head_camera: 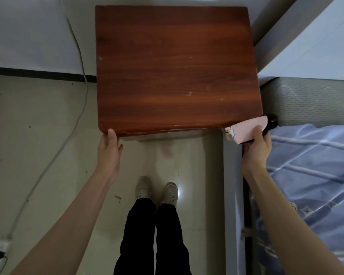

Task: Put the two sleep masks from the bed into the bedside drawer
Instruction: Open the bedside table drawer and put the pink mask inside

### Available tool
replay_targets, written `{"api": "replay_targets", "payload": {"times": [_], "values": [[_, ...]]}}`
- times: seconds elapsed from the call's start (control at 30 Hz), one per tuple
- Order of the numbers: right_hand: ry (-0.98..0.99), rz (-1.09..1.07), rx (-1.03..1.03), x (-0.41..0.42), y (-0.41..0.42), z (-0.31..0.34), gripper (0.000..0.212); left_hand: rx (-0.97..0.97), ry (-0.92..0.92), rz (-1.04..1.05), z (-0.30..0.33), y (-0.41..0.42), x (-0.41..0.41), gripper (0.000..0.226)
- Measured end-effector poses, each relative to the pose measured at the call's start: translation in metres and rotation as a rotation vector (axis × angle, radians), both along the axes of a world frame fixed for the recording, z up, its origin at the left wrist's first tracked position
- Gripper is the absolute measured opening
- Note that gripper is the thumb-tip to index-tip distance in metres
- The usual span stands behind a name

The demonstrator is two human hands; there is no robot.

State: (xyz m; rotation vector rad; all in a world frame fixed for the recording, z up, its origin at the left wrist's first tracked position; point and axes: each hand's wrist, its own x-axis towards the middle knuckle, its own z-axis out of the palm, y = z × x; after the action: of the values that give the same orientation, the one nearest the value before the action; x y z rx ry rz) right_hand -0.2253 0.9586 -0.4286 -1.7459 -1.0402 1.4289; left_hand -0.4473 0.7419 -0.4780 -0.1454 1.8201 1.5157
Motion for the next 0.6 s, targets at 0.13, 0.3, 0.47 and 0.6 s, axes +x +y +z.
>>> {"api": "replay_targets", "payload": {"times": [0.13,0.3,0.47,0.6], "values": [[0.047,0.036,-0.042,0.001,0.025,-0.001,0.010,0.016,-0.043,0.065,0.006,0.011,-0.003,0.044],[0.123,-0.025,-0.047,0.001,0.026,-0.005,0.012,0.009,-0.033,0.068,0.005,0.017,-0.021,0.043],[0.316,-0.206,-0.083,0.009,0.023,-0.005,0.012,-0.040,-0.005,0.027,0.003,0.018,-0.047,0.048],[0.346,-0.345,-0.154,0.017,0.025,-0.009,0.014,-0.081,0.029,0.030,0.001,0.011,-0.049,0.054]]}}
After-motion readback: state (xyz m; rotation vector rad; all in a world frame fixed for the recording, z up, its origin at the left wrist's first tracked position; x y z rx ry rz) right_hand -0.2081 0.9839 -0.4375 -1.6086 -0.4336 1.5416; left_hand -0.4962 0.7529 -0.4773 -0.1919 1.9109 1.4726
